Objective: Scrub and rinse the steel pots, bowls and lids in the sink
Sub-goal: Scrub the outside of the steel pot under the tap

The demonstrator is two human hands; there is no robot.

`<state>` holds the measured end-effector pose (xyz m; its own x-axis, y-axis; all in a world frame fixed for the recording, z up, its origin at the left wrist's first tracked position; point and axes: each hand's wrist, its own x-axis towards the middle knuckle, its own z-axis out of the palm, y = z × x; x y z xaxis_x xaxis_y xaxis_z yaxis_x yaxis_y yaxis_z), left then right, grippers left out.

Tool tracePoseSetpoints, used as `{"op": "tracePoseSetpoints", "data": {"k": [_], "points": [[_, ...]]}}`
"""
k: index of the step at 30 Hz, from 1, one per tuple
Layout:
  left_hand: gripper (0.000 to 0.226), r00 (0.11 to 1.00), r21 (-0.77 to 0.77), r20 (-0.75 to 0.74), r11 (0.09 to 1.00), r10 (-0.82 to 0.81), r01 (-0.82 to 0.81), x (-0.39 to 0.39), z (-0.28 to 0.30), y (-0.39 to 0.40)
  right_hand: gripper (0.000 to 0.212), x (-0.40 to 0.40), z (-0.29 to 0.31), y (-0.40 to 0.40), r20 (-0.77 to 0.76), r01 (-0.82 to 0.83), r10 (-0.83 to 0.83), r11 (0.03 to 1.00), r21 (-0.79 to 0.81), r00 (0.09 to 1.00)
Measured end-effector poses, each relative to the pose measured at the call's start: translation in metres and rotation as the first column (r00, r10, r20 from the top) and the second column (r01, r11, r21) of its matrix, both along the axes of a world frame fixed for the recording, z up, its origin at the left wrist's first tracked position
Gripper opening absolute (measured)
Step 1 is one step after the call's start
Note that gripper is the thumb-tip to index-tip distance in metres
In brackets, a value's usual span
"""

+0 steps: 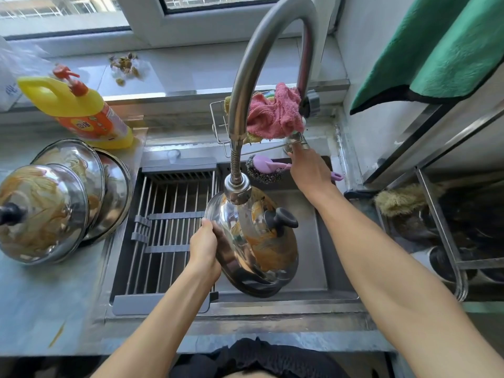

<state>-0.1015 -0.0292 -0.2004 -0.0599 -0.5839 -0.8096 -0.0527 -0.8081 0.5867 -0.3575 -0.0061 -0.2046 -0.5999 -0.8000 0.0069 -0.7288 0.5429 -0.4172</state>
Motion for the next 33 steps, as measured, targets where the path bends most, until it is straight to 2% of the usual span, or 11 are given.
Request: {"op": "tracePoseSetpoints", "data": {"k": [4, 9, 12, 15, 18, 21, 23, 25, 28, 30, 33], "points": [[0.052, 0.999, -0.026, 0.030, 0.999, -0.023, 0.024, 0.001, -0.003, -0.001, 0.047, -0.002, -0.003, 0.000, -0.006, -0.026, 0.026, 1.000, 0.009, 1.000], [0.052, 0.999, -0.039, 0.018, 0.999, -0.033, 0.033, 0.002, -0.006, -0.002, 0.035, 0.006, 0.000, 0.003, -0.008, 0.046, -0.047, 0.997, -0.056, 0.999], [0.051, 0.998, -0.058, 0.030, 0.997, -0.052, 0.053, 0.002, -0.007, -0.008, 0.045, 0.025, 0.009, 0.021, 0.199, 0.199, -0.172, 0.972, -0.122, 0.965], [0.048, 0.991, -0.062, 0.057, 0.990, -0.122, 0.126, 0.004, -0.007, -0.018, 0.042, 0.042, 0.013, 0.053, 0.406, 0.234, -0.200, 0.972, -0.035, 0.892], [0.038, 0.986, -0.041, 0.058, 0.987, -0.154, 0.157, 0.001, -0.003, -0.025, 0.026, 0.058, 0.022, 0.078, 0.401, 0.112, -0.106, 0.994, 0.008, 0.910], [0.042, 0.982, -0.043, 0.022, 0.981, -0.186, 0.187, -0.006, -0.003, -0.023, 0.029, 0.074, 0.040, 0.078, 0.403, -0.020, 0.008, 0.999, 0.026, 0.915], [0.040, 0.977, -0.066, 0.014, 0.975, -0.212, 0.213, -0.010, -0.005, -0.015, 0.032, 0.079, 0.052, 0.076, 0.343, -0.082, 0.051, 0.994, 0.076, 0.938], [0.037, 0.973, -0.088, 0.013, 0.969, -0.229, 0.229, -0.012, -0.007, -0.008, 0.030, 0.072, 0.061, 0.076, 0.272, -0.086, 0.037, 0.982, 0.170, 0.962], [0.043, 0.962, -0.144, 0.050, 0.951, -0.268, 0.273, -0.015, -0.005, -0.004, 0.026, 0.053, 0.071, 0.080, 0.182, 0.041, -0.091, 0.965, 0.259, 0.979], [0.051, 0.954, -0.194, 0.090, 0.935, -0.286, 0.298, -0.017, -0.006, -0.007, 0.026, 0.066, 0.076, 0.091, 0.134, 0.002, -0.042, 0.958, 0.286, 0.990], [0.057, 0.956, -0.199, 0.107, 0.936, -0.274, 0.291, -0.018, -0.008, -0.013, 0.024, 0.099, 0.081, 0.111, 0.155, -0.162, 0.121, 0.943, 0.292, 0.980]]}}
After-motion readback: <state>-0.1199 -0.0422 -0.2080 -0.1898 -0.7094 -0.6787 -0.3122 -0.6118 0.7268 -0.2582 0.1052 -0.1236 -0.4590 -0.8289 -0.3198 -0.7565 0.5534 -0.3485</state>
